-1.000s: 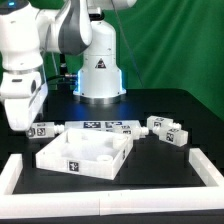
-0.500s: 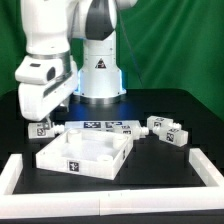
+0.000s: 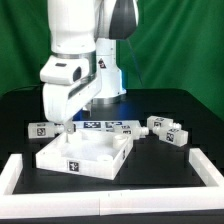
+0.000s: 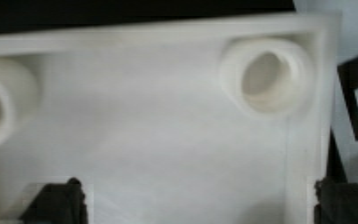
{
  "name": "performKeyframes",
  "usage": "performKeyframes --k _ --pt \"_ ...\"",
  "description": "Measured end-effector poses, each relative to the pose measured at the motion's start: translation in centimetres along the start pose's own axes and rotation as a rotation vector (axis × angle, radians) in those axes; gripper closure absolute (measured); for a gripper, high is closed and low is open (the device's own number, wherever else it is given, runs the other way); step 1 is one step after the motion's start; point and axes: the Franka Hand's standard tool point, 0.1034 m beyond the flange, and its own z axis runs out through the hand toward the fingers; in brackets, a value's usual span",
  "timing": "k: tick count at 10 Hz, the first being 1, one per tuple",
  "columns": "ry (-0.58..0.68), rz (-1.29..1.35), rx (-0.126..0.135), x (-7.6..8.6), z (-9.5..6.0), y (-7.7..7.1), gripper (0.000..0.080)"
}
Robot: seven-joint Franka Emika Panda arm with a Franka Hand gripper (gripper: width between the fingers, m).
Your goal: Assemble one leg
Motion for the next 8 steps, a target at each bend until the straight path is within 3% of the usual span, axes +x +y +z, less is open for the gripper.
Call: performKeyframes --k 3,4,5,7,8 --pt "-0.001 0.0 0.002 0.0 0.0 0.0 0.0151" --pt "0.004 0.002 -0.018 0.2 -0.1 0.1 0.0151" --pt "0.025 0.0 -0.072 1.2 0.0 -0.9 0.0151" --pt "0.038 0.002 -0.088 3.0 0.8 -2.7 0.0151" --pt "0.051 -0.007 -0.109 3.5 1.5 -3.2 0.0151"
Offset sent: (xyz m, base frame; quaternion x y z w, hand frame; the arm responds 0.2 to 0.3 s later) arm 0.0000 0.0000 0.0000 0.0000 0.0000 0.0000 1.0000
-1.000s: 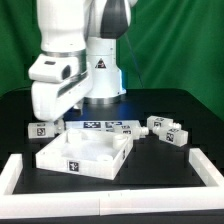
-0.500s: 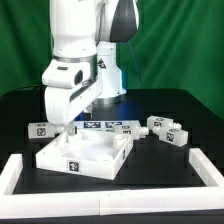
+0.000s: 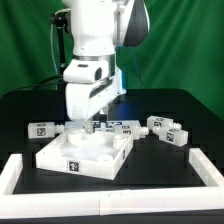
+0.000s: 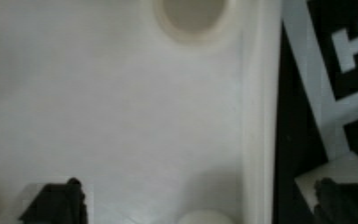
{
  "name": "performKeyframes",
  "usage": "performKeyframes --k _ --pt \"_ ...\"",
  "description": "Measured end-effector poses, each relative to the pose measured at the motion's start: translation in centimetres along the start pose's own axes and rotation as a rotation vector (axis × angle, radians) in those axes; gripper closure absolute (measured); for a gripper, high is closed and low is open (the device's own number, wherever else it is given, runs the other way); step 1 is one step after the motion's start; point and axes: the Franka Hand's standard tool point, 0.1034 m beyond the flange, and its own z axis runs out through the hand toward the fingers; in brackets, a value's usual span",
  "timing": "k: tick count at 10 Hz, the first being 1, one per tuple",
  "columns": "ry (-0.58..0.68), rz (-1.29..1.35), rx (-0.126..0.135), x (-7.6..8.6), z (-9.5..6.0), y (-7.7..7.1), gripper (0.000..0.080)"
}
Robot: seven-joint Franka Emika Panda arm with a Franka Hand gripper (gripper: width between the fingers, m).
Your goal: Assemble one leg
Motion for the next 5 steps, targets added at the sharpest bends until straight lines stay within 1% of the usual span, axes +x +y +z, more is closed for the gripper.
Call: performKeyframes --k 1,2,5 --pt "-0.001 0.004 0.013 -0.3 1.0 -0.7 0.0151" --pt "-0.002 0.008 0.023 -0.4 1.6 -1.0 0.0151" --pt "-0.001 0.009 0.037 -0.5 3.0 -1.5 0.0151"
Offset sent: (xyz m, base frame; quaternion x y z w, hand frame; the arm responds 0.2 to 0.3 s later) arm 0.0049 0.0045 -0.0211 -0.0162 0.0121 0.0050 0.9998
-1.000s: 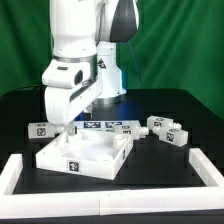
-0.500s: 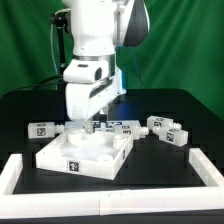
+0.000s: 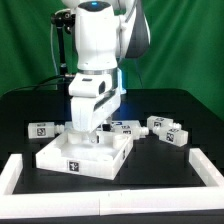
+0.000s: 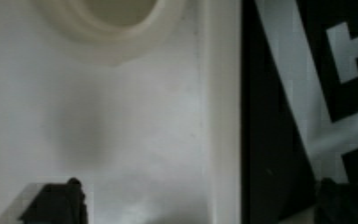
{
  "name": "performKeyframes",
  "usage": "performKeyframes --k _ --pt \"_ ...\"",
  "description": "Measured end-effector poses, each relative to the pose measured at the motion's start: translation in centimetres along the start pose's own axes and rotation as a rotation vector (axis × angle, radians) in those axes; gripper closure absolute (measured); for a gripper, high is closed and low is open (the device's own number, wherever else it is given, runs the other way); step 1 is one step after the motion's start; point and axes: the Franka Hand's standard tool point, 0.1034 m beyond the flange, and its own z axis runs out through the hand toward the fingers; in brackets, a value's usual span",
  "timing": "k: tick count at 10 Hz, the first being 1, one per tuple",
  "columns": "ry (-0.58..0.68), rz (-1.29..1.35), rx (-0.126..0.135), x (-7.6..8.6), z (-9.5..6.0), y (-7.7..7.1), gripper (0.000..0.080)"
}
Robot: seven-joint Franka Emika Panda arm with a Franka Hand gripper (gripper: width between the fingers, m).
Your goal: Assemble one leg
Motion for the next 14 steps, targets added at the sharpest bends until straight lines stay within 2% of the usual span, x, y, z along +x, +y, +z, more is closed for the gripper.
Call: performKeyframes --k 4,5,6,7,8,9,10,11,13,14 --pt "-0.003 -0.01 0.001 -0.4 0.1 0.2 0.0151" --pt "-0.003 -0.01 0.001 -0.4 0.1 0.2 0.0269" --pt "-0.003 -0.01 0.001 -0.4 0.1 0.2 0.0426" --pt "-0.003 -0.01 0.001 -0.4 0.1 0.2 0.0426" --pt "-0.004 -0.01 0.002 -0.4 0.1 0.2 0.0609" --pt "-0.004 -0.01 0.002 -0.4 0.1 0.2 0.0609" --pt "-0.002 -0.039 -0.004 -0.6 0.0 0.6 0.0749" --pt "0.001 -0.072 -0.016 -0.9 -0.2 1.5 0.0749" --pt "-0.003 -0.163 0.011 -0.5 -0.4 4.5 0.0749" --pt "0.013 -0.184 -0.013 1.2 -0.4 5.2 0.0749"
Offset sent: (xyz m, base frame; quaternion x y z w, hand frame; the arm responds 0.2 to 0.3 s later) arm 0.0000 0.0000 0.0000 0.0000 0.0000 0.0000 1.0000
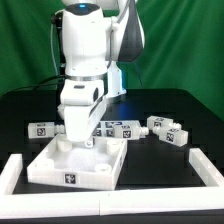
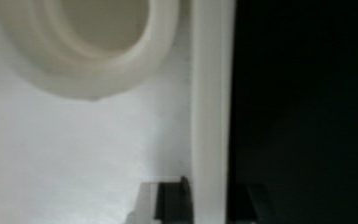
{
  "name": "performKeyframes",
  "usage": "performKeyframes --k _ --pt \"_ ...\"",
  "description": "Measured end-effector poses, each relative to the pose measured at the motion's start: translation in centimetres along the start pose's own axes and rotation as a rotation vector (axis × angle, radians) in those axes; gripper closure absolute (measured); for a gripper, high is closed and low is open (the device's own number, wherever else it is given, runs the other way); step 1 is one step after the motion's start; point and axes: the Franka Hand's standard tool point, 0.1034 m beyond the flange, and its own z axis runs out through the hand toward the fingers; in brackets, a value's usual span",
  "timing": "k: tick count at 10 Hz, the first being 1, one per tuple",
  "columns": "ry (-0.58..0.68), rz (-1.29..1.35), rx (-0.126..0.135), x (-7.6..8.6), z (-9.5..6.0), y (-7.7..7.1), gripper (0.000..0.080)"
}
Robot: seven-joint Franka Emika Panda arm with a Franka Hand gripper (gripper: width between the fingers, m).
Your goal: Assemble one leg
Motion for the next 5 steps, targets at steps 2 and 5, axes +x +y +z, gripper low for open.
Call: performKeyframes --k 2,5 --pt "0.023 -0.069 -0.011 3.6 0.5 -0.1 0.0749" --pt "0.029 -0.089 -0.023 4.3 0.6 -0.2 0.0748"
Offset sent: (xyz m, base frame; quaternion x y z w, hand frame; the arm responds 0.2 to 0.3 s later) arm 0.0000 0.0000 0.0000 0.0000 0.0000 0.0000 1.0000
